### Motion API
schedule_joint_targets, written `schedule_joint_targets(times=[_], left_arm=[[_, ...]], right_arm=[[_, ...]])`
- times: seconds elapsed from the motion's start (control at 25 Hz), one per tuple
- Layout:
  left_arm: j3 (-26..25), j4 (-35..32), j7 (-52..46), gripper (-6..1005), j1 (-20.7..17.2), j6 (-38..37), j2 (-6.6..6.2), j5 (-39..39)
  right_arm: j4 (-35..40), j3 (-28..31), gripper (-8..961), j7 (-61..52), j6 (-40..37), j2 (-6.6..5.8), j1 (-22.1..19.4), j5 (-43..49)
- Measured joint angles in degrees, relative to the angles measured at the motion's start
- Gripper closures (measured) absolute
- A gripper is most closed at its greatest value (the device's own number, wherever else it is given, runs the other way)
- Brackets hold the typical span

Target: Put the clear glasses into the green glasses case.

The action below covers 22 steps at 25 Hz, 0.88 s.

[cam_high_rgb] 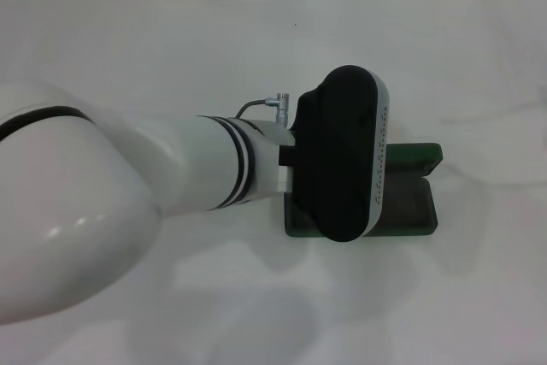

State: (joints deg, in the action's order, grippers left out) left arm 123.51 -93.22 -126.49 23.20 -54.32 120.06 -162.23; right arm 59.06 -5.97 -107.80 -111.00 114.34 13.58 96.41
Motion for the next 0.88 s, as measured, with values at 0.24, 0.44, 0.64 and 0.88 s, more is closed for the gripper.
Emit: schedule_joint_targets(times=[0.24,0.44,0.64,0.88], left_arm=[[0.4,1.5,1.4,796,0.0,2.6,0.0,0.0],[0.8,2.1,2.0,796,0.1,3.8,-0.01,0.0],[1.1,2.1,2.3,795,0.1,3.8,-0.01,0.0],[1.4,2.0,2.4,795,0.0,3.9,-0.01,0.0]], right_arm=[[-1.3,0.0,871,0.4,0.0,-0.2,-0.2,0.0],[-1.6,0.0,872,0.5,0.0,-0.25,-0.3,0.0],[-1.9,0.0,872,0.6,0.0,-0.36,-0.3,0.0],[-1.9,-0.1,871,0.6,0.2,-0.36,-0.2,0.0]])
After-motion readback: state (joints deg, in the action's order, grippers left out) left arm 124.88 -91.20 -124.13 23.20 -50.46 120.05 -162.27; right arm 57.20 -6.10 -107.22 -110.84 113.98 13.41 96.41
